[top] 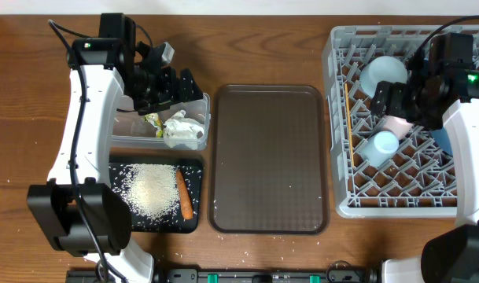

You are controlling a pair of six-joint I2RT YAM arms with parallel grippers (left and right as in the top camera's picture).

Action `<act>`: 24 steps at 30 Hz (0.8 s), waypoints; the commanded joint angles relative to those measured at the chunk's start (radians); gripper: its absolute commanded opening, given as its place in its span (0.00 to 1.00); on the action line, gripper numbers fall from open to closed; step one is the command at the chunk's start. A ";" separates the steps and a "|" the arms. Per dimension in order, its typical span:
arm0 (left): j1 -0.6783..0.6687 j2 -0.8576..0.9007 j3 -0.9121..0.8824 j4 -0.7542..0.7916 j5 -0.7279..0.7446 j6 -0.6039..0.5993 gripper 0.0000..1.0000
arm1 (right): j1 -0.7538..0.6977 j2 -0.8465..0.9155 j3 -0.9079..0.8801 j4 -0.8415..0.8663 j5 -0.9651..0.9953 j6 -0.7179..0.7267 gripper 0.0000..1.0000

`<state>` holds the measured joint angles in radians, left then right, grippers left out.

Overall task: Sort waste into correct bins and load items into the dishwasher rack
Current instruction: 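Set the plate upright in the rack and open the right gripper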

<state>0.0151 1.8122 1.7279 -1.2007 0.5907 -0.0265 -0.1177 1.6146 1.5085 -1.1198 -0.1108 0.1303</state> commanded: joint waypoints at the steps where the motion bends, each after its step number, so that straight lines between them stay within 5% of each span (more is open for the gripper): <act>1: 0.002 0.005 -0.006 -0.003 -0.008 -0.001 0.95 | 0.007 -0.016 0.002 0.002 0.013 0.011 0.99; 16: 0.002 0.005 -0.006 -0.003 -0.008 -0.001 0.95 | 0.007 -0.036 -0.001 0.002 0.014 0.011 0.99; 24: 0.002 0.005 -0.006 -0.003 -0.008 -0.001 0.95 | 0.007 -0.236 -0.001 0.002 0.013 0.011 0.99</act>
<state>0.0151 1.8122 1.7279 -1.2007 0.5907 -0.0265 -0.1177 1.4841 1.5032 -1.1191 -0.1047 0.1303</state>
